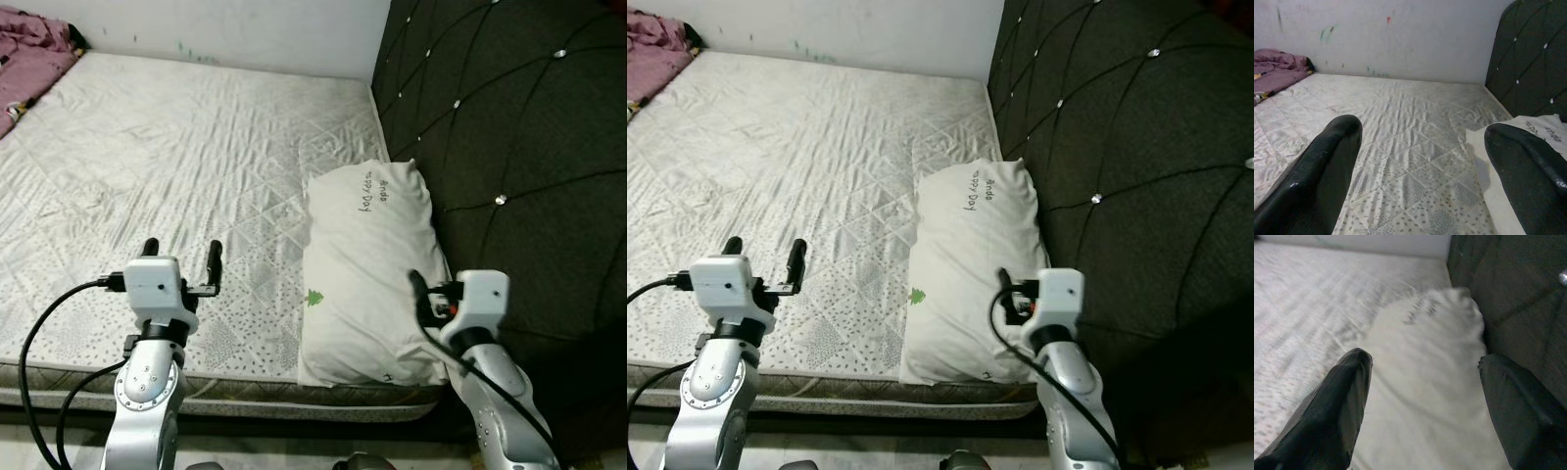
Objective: Clean up the room
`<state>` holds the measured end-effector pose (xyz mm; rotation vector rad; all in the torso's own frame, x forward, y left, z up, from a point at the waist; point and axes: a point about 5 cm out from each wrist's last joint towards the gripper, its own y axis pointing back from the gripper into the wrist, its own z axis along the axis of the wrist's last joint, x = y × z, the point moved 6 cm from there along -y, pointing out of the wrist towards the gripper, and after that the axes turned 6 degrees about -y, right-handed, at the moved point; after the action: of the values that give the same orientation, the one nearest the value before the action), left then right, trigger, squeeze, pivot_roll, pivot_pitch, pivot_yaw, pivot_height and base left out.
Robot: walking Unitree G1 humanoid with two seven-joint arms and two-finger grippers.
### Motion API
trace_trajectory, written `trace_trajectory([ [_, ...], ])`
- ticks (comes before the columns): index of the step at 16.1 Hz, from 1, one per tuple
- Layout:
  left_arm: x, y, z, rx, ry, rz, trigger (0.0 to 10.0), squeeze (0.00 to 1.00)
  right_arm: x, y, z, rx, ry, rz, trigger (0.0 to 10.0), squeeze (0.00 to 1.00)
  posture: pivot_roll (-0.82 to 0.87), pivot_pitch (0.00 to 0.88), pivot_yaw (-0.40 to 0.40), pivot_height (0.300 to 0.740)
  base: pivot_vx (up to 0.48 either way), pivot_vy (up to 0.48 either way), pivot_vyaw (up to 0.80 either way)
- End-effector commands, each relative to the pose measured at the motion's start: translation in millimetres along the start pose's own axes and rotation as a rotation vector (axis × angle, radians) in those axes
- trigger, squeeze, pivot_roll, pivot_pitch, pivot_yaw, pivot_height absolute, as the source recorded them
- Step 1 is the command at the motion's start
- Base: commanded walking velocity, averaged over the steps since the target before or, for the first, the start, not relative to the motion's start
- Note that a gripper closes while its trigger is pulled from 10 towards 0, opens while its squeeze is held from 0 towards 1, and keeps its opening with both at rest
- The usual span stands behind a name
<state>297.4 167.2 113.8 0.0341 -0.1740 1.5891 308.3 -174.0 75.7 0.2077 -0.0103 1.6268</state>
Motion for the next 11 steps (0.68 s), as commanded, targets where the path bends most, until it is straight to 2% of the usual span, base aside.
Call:
trace_trajectory([
  [1, -0.6, -0.6, 3, -0.001, -0.003, -0.009, 10.0, 0.0, 2.5, -2.8, 16, -0.051, 0.01, 0.011, 10.0, 0.0, 0.07, 0.0, -0.051, 0.74, 0.0, 0.0, 0.0],
  [2, 0.9, -1.0, 0, 0.017, -0.021, 0.003, 10.0, 0.0, 5.0, -6.7, 20, -0.067, 0.059, 0.016, 10.0, 0.0, 0.06, 0.0, -0.043, 0.74, 0.0, 0.0, 0.0],
  [3, 0.9, -1.7, -4, 0.039, -0.016, 0.007, 10.0, 0.0, 5.8, -8.8, 16, -0.03, 0.044, 0.015, 10.0, 0.0, 0.06, 0.0, -0.037, 0.74, 0.0, 0.0, 0.0],
  [4, 0.7, -3.2, -12, 0.085, -0.027, 0.018, 10.0, 0.0, 13.7, -12.7, 13, -0.002, 0.115, 0.055, 10.0, 0.0, 0.06, 0.0, -0.03, 0.74, 0.0, 0.0, 0.0],
  [5, 0.4, -3.4, -11, 0.083, -0.031, 0.016, 10.0, 0.0, 16.8, -13.7, 16, -0.021, 0.126, 0.063, 10.0, 0.0, 0.08, 0.0, -0.035, 0.74, 0.0, 0.0, 0.0],
  [7, 4.7, -2.6, -10, 0.08, -0.009, 0.035, 10.0, 0.0, 24.1, -22.2, 20, -0.013, 0.033, 0.054, 10.0, 0.0, 0.08, 0.0, -0.035, 0.74, 0.0, 0.0, 0.0],
  [8, 7.1, -1.3, -10, 0.084, 0.007, 0.043, 10.0, 0.0, 25.1, -24.1, 15, 0.014, 0.002, 0.021, 10.0, 0.0, 0.1, 0.0, -0.051, 0.74, 0.0, 0.0, 0.0],
  [9, 5.1, -0.9, -10, 0.087, 0.023, 0.033, 10.0, 0.0, 22.5, -24.8, 9, 0.034, -0.051, -0.035, 10.0, 0.0, 0.1, 0.0, -0.051, 0.74, 0.0, 0.0, -0.8],
  [11, -0.2, -1.5, -9, 0.085, 0.035, 0.006, 10.0, 0.0, 21.2, -25.1, 7, 0.027, -0.089, -0.09, 10.0, 0.0, 0.09, 0.0, -0.055, 0.74, 0.0, 0.0, -0.8],
])
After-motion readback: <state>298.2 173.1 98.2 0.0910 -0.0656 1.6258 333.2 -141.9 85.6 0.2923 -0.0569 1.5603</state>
